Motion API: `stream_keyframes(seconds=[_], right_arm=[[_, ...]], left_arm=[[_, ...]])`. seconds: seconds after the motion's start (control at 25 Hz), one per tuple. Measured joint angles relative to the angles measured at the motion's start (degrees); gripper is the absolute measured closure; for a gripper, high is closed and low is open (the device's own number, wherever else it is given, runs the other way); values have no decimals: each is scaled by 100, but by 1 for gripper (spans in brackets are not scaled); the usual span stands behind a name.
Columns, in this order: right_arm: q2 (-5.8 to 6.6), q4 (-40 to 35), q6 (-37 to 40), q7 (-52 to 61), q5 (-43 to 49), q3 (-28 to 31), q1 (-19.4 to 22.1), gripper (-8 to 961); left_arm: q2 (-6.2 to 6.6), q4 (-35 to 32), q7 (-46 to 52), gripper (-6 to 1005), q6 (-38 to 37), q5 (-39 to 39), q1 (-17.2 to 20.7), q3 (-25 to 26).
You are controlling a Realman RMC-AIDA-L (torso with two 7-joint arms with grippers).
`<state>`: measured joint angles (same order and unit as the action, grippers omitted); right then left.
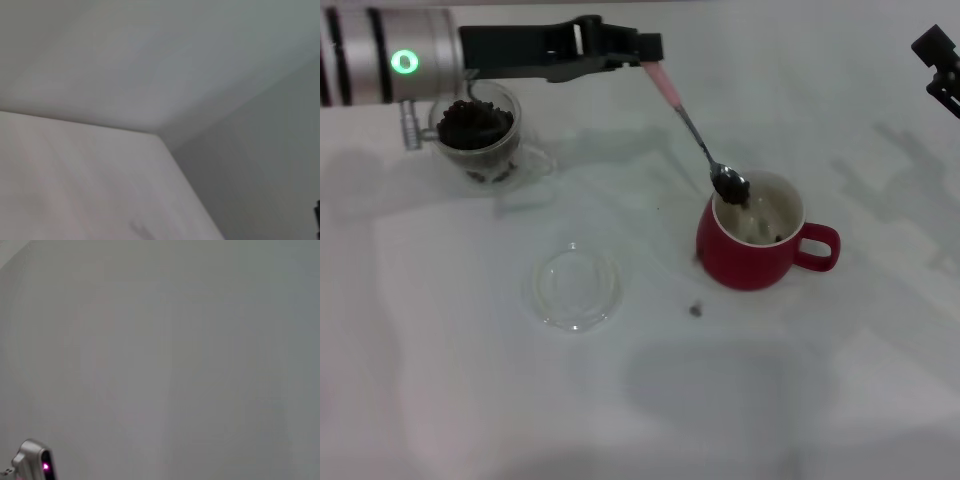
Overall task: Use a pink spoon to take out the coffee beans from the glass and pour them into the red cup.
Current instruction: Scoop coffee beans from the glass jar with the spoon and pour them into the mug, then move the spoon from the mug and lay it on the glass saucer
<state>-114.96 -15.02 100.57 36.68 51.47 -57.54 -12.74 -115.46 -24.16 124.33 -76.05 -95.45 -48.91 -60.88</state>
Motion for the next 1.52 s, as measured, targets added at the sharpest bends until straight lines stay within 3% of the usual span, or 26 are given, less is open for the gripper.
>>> stream_keyframes(seconds=[0.36,0.88,1.04,1.24,1.52], right_arm=[[0,8,6,-19,3,12,-1,112],[8,8,-51,-21,-5,15,4,113],[15,-2,-53,-21,-19,21,40,113],[22,-16,-76,-21,-32,27,18,113],[44,-48,-130,12,-48,105,1,113]], left_arm=[[-279,-714,-71,873,425,-834,-291,-29],[-345,-1177,-401,872,613,-842,-571,-487],[-347,-1568,-347,872,525,-731,-362,-501],[-297,-2256,-268,873,112,-431,202,-369],[-85,-2780,-208,872,-457,154,1162,-32]])
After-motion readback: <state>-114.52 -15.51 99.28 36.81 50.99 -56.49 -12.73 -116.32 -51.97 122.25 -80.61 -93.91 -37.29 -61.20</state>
